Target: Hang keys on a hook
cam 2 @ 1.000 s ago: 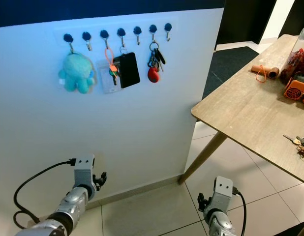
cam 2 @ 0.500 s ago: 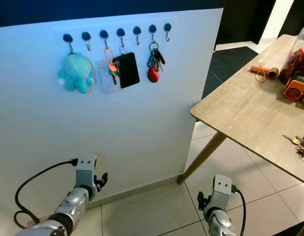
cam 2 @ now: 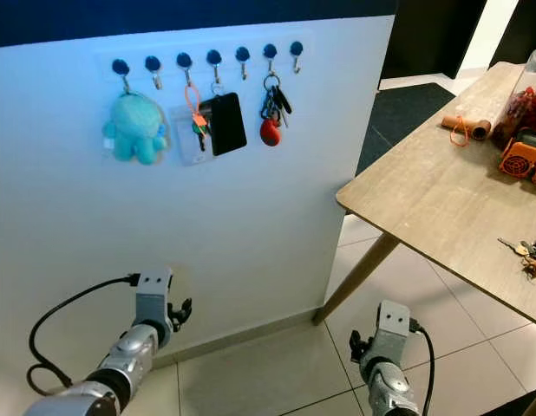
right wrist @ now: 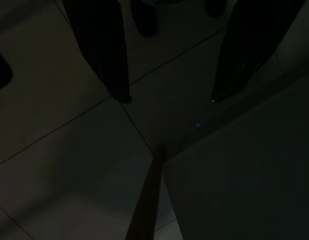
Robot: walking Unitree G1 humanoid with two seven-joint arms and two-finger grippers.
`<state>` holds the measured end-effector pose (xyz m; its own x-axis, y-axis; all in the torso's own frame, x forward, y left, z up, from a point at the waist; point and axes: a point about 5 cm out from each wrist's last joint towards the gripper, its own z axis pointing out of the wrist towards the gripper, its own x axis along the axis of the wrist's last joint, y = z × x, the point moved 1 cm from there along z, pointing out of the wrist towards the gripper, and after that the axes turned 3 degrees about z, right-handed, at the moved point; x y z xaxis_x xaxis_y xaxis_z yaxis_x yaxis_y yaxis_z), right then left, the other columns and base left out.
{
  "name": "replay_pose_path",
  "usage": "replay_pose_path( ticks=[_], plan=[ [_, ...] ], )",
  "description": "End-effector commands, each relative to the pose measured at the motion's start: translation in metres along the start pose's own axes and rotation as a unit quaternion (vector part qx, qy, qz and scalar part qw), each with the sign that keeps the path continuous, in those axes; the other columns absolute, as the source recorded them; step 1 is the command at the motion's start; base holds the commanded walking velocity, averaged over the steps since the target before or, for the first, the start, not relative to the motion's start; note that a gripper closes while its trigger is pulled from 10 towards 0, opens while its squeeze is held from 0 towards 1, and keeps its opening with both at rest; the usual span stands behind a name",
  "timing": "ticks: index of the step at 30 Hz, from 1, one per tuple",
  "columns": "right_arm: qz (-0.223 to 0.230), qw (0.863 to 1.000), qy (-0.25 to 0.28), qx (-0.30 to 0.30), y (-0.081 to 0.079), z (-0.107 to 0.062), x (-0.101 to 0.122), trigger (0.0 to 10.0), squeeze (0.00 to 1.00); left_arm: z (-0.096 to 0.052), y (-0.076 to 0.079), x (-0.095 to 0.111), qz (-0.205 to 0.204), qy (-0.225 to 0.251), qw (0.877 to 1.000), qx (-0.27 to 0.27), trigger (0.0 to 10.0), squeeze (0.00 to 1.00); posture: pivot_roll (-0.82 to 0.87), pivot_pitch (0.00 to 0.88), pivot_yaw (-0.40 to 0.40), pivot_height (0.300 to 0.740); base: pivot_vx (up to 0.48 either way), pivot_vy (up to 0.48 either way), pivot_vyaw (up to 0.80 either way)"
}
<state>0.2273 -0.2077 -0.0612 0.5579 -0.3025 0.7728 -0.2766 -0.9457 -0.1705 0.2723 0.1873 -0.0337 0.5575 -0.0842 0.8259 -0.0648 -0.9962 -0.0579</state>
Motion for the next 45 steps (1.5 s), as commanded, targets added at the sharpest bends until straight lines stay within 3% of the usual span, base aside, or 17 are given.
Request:
replay_pose_path(
  ticks=[1,14,18,27,45],
  plan=[
    [-0.002,1.0,-0.004,-0.005,0.003,0.0,-0.001,10.0,0.0,0.001,0.002,0.002,0.007,-0.001,1.0,-0.005,10.0,0.0,0.03,0.0,-0.018,0.74,0.0,0.0,0.0],
    [-0.005,1.0,0.004,-0.005,0.003,0.002,0.007,10.0,0.0,0.004,0.008,0.01,0.021,0.008,1.0,-0.02,10.0,0.0,0.03,0.0,-0.028,0.74,0.0,0.0,0.0],
    [-0.007,1.0,-0.001,-0.003,0.003,0.0,0.0,10.0,0.0,0.002,0.014,0.004,0.045,0.003,0.998,-0.041,10.0,0.0,0.03,0.0,-0.021,0.74,0.0,0.0,0.0],
    [0.001,1.0,-0.027,-0.011,0.007,-0.013,-0.029,10.0,0.0,-0.006,0.009,-0.017,0.062,-0.015,0.997,-0.045,10.0,0.0,0.04,0.011,-0.007,0.74,0.0,0.0,0.0],
    [-0.018,0.999,-0.027,0.0,0.006,-0.013,-0.029,10.0,0.0,-0.009,0.012,-0.021,0.099,-0.014,0.993,-0.067,10.0,0.0,0.04,0.081,-0.007,0.74,0.0,0.0,0.0]
  ],
)
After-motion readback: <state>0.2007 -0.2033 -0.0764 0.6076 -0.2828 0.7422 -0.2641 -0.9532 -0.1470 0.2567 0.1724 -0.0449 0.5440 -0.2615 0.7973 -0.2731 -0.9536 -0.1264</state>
